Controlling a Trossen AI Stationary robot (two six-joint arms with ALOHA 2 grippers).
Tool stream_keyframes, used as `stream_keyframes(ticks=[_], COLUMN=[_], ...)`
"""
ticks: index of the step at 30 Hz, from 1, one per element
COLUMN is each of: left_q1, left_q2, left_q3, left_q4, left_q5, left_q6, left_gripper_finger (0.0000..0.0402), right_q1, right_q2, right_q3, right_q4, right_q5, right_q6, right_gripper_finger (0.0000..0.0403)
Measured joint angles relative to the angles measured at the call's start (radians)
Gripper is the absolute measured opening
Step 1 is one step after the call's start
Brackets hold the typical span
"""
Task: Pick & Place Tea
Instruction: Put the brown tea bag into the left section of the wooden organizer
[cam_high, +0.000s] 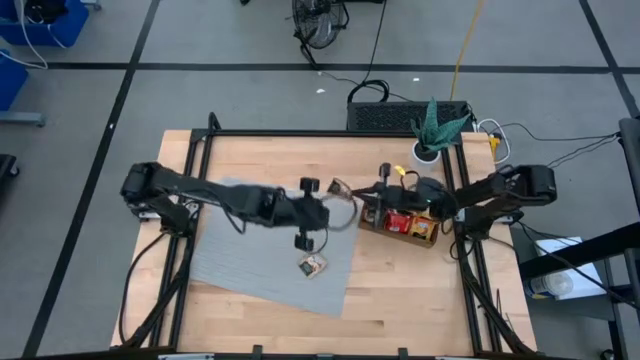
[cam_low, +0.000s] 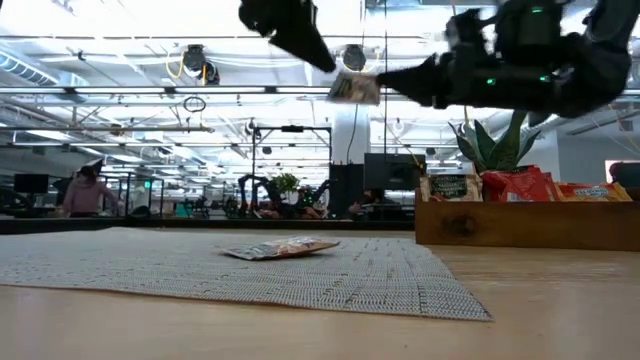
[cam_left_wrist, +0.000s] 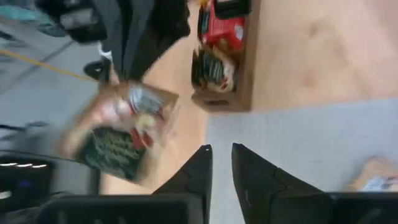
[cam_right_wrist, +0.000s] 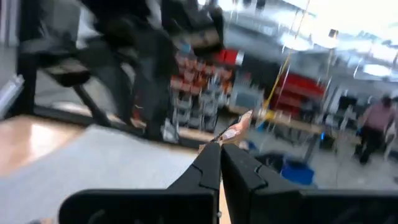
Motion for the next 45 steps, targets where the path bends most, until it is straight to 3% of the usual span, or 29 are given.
stream_keyframes(ticks=[4,10,14,18,24,35,45], left_q1=[0.063,0.141,0.184,0.225,0.257,0.268,0.262], left_q2=[-0.039,-0.061,-0.057,-0.059,-0.056,-0.04,0.03], left_q3=[0.002,0.001,0.0,-0.001,-0.001,0.0,-0.002], left_q4=[0.056,0.159,0.184,0.146,0.068,0.12,0.181], left_q5=[0.115,0.304,0.323,0.259,0.257,0.479,0.491], left_q6=[-0.024,-0.1,-0.191,-0.306,-0.368,-0.511,-0.521], left_gripper_finger=[0.0041,0.0008,0.0006,0.0026,0.0057,0.0167,0.0182], right_q1=[0.031,0.062,0.085,0.105,0.109,0.109,0.109], right_q2=[0.01,0.01,0.009,0.009,0.009,0.009,0.009], right_q3=[-0.075,-0.097,-0.094,-0.094,-0.094,-0.094,-0.093], right_q4=[0.155,0.166,0.172,0.169,0.167,0.176,0.182], right_q5=[0.02,0.045,0.053,0.1,0.099,0.098,0.096], right_q6=[-0.015,-0.055,-0.098,-0.137,-0.152,-0.168,-0.166], right_gripper_finger=[0.0,0.0,0.0,0.0,0.0,0.0,0.0])
